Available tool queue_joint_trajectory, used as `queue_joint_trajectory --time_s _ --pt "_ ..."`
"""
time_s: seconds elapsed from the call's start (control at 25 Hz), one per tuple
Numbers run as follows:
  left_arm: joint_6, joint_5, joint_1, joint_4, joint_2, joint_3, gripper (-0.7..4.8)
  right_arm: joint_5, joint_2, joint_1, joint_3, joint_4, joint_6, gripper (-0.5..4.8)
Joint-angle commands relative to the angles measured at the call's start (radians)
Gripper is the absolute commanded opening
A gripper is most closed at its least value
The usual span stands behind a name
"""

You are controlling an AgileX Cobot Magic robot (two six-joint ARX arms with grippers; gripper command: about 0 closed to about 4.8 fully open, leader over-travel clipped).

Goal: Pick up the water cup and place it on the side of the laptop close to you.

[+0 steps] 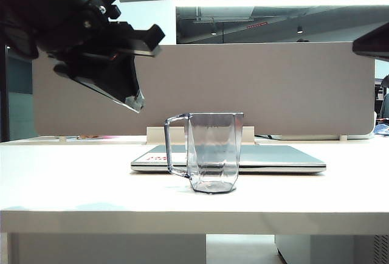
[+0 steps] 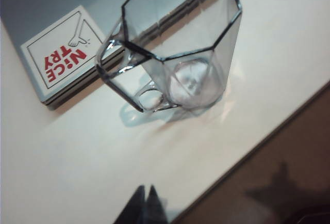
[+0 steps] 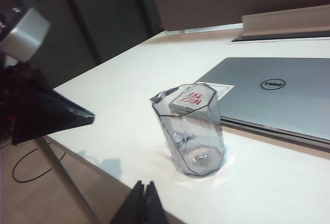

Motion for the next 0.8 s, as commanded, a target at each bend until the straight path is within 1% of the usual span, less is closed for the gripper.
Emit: queue_joint_trajectory --time_s 0.04,0.16,0.2,0.24,0.28,0.32,0.36,0.48,0.56,0.6,0.72,0.8 --pt "0.076 0.127 0.066 0.018 -0.004 0.003 -0.05 0.131 0.001 0.075 -0.006 0.007 -0.001 -0.09" --pt "0.119 0.264 0.149 0.028 -0.004 0.003 -0.05 0.170 0.001 0.114 -0.006 0.002 -0.001 -0.09" --pt "0.141 0.354 0.212 0.032 -0.004 0.003 -0.05 0.177 0.001 0.122 -0.006 0.002 0.000 -0.09" --pt "0.153 0.410 0.252 0.037 -0.004 0.003 -0.05 0.179 0.001 0.124 -0.006 -0.001 -0.001 -0.09" --pt "0.177 0.496 0.322 0.049 -0.004 0.003 -0.05 0.186 0.001 0.125 -0.006 -0.001 0.000 -0.09" --pt "0.194 0.557 0.382 0.060 -0.003 0.003 -0.05 0.185 0.001 0.125 -0.006 -0.001 0.000 -0.09" --pt "0.203 0.590 0.415 0.068 0.000 0.003 -0.05 0.185 0.001 0.126 -0.006 -0.001 0.000 -0.09" --pt "0.237 0.660 0.480 0.095 0.019 0.003 -0.05 0.185 0.001 0.126 -0.006 -0.002 0.000 -0.09" --pt "0.284 0.690 0.508 0.142 0.053 0.004 -0.05 0.185 0.001 0.126 -0.006 -0.009 0.000 -0.09" --pt "0.295 0.690 0.509 0.182 0.081 0.004 -0.05 0.186 0.001 0.126 -0.006 -0.023 -0.001 -0.09" --pt "0.306 0.697 0.510 0.228 0.122 0.004 -0.05 0.186 0.001 0.126 -0.006 -0.032 0.000 -0.09" --pt "0.339 0.731 0.510 0.280 0.175 0.004 -0.05 0.186 0.001 0.126 -0.006 -0.051 0.000 -0.09"
